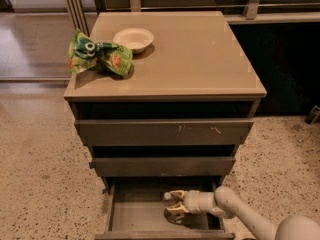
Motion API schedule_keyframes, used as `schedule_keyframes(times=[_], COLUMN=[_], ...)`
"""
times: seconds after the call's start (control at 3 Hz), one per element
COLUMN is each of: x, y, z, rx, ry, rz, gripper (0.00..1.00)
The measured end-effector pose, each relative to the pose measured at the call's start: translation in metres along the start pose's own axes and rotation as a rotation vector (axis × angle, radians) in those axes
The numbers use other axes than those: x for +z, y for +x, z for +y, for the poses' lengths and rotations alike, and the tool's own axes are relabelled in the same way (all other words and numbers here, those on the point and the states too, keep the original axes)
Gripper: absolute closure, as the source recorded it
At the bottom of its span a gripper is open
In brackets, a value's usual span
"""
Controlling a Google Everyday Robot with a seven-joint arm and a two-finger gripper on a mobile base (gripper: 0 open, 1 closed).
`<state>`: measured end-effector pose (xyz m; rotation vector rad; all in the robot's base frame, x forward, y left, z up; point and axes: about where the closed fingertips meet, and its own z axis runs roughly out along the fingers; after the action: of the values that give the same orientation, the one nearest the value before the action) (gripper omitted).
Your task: Pick water bottle from bottom drawer and place on counter
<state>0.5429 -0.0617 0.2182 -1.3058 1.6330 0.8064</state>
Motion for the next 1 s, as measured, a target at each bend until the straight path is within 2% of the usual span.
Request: schedule_keyframes(times=[0.33,0.67,1.0], x=[-0.012,-0.035,-0.059], y=[-0.035,-0.117,-0.245], z=[0.013,0.014,0.011], rx=[-0.002,0.008,0.002], ry=[0.012,0.056,0.137], rz=[-0.041,-0.115,-0.087], gripper=[1.00,1.00,1.00])
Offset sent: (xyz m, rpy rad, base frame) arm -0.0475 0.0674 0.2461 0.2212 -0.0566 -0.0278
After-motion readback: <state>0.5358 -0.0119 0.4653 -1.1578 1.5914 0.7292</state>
